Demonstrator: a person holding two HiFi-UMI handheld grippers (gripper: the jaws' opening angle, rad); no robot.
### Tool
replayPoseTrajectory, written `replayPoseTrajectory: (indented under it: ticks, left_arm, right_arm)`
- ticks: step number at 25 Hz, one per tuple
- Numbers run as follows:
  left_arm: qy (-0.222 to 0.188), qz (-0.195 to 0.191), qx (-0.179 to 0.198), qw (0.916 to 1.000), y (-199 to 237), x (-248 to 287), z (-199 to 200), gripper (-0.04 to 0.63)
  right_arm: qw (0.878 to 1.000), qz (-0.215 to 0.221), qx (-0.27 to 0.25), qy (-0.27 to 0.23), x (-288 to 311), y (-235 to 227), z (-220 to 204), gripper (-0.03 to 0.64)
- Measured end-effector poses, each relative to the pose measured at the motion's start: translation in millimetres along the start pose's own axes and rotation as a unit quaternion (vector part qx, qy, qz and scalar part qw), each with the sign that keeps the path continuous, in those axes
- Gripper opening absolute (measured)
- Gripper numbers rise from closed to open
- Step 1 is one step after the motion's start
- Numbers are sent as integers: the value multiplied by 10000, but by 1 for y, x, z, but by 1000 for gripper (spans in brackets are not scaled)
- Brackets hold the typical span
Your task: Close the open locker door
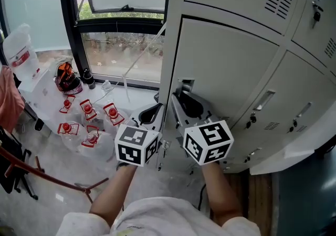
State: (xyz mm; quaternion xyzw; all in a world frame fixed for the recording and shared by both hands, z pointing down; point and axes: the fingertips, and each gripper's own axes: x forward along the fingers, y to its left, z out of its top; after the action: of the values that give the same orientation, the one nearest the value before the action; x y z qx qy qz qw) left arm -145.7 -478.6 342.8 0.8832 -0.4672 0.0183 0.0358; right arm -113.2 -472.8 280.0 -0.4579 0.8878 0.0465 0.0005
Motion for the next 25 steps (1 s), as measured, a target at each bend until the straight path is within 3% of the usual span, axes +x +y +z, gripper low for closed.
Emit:
replayPoseTrajectory:
  ticks: [10,25]
  left_arm:
    - [-58,-130,29,9999,7,7,4,6]
    - [-85,-213,-13,9997,4,13,2,7]
  right_arm:
    - [9982,-591,-79,-9,20,-15,-1,49]
    - [9970,-767,-104,-17,28,-21,-3,49]
